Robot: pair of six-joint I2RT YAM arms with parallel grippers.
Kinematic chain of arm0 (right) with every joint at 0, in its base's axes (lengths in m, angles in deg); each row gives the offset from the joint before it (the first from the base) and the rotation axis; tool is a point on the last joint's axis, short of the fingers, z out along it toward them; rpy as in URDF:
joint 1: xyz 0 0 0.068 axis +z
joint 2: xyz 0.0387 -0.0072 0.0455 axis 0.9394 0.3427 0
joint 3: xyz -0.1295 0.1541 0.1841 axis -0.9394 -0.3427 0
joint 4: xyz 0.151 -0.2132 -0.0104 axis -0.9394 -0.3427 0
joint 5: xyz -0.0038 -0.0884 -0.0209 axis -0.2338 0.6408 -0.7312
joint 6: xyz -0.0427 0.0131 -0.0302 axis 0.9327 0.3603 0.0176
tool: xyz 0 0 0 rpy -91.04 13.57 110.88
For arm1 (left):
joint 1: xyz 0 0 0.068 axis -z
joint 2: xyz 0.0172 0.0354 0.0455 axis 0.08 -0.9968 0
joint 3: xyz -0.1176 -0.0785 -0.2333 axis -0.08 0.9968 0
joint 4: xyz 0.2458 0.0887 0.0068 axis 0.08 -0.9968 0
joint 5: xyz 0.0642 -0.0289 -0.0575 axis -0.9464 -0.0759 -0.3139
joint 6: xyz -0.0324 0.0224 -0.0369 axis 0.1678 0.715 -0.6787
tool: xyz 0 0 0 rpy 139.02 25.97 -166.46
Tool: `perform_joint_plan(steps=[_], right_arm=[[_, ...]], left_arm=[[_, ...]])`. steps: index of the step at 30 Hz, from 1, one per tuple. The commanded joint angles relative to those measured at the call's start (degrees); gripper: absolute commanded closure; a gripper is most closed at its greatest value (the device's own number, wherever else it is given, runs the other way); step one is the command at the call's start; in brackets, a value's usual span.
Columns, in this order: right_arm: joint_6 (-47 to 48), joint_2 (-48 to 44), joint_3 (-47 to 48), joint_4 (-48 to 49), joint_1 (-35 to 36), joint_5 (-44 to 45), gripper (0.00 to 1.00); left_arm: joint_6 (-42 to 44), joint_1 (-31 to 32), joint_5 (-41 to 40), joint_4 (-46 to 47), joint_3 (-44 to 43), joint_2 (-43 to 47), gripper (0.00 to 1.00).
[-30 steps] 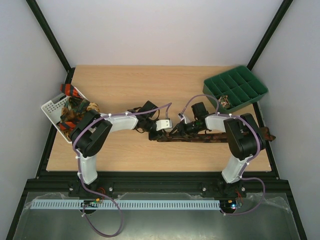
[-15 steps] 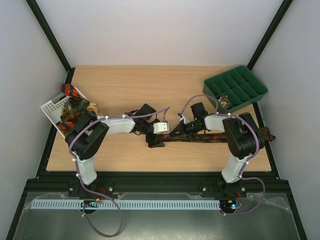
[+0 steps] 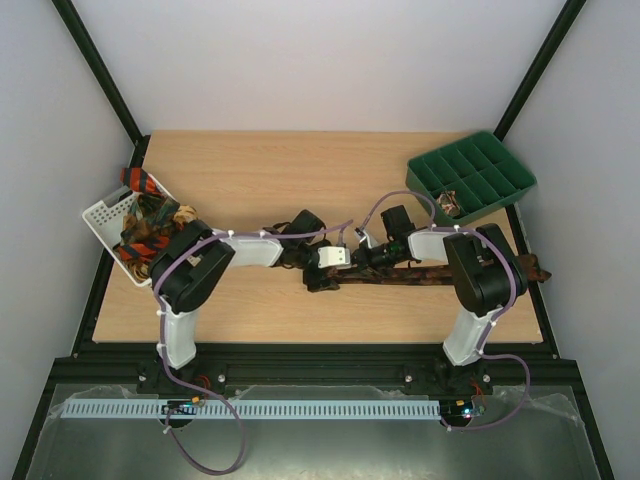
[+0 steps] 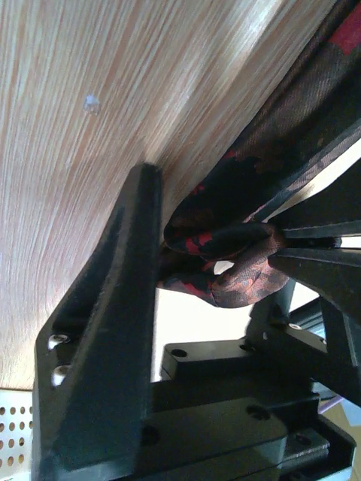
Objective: Roll the ties
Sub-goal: Roll the tie at the center of the board.
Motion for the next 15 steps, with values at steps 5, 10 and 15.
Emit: perform_joint_plan(steps=[5, 10, 15], right_arm=[[-0.65, 0.63, 0.23, -0.96, 0.2, -2.12, 0.99], [-0.57, 0.64, 1.27, -2.5, 0.2, -1.8, 0.99], [-0.42, 2.09, 2.2, -2.96, 0.24, -0.87, 0.99]], left_arm=[[3.3, 0.03, 0.41, -3.83, 1.65, -1.23, 0.44], [6.21, -1.11, 1.23, -6.09, 3.12, 0.35, 0.61], [7.26, -1.44, 2.64, -7.11, 3.33, 0.9, 0.62]])
